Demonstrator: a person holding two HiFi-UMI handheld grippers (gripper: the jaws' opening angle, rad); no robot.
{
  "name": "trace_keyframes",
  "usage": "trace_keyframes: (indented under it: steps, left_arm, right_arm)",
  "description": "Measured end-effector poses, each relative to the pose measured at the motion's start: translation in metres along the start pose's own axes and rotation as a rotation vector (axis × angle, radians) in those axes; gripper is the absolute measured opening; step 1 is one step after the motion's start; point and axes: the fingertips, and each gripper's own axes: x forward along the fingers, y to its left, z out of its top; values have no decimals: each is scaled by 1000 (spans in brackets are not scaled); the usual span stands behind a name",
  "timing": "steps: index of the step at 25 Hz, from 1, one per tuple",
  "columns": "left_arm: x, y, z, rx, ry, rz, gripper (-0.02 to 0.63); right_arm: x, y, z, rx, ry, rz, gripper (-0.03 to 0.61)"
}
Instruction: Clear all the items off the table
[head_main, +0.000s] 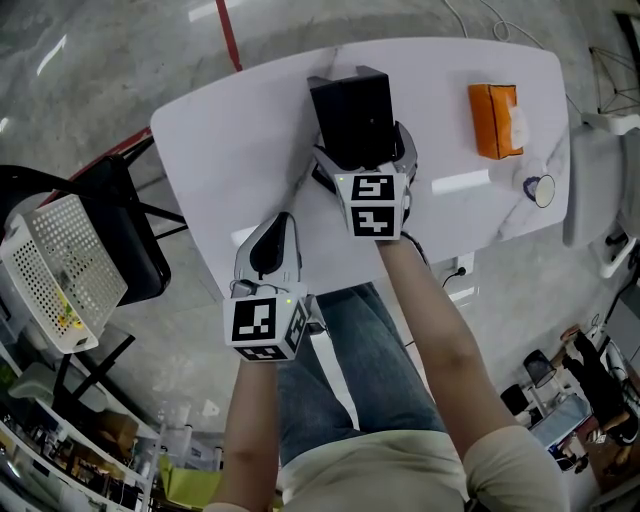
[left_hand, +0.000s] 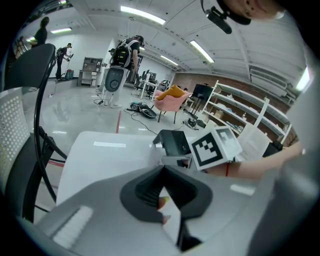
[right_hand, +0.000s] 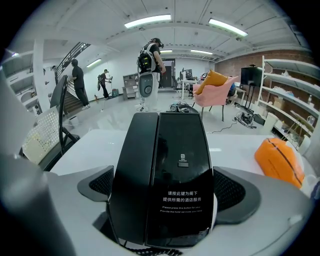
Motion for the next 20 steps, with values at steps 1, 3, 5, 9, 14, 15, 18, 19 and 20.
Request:
trace_keyframes:
  steps: [1, 3, 5, 9, 14, 15, 18, 19, 20]
  left_arm:
    - [0, 0, 0, 2, 0, -1, 9]
    - [1, -1, 1, 7, -3, -2, 9]
    - [1, -2, 3, 11, -6, -3, 9]
    - [3, -3, 4, 18, -7, -3, 9]
    - [2, -5, 4, 18, -7, -2, 9]
    - [2, -5, 4, 18, -8, -2, 9]
    - [2, -6, 4, 16, -10, -1, 9]
    - [2, -6, 4, 15, -10, 0, 9]
    - [2, -6, 4, 14, -11, 0, 9]
  right_arm:
    - [0, 0, 0, 0, 0, 0, 600]
    - [0, 1, 0, 0, -1, 2, 600]
    - [0, 1, 0, -1, -1, 3, 600]
    - [0, 1, 1, -1, 1, 5, 598]
    - [-1, 1, 0, 0, 5, 12, 598]
    - [-2, 1, 0, 0, 6, 14, 598]
    - [-5, 1, 0, 2, 6, 24, 598]
    - [-6, 1, 0, 2, 7, 29, 598]
    - [-8, 1, -1, 2, 8, 36, 598]
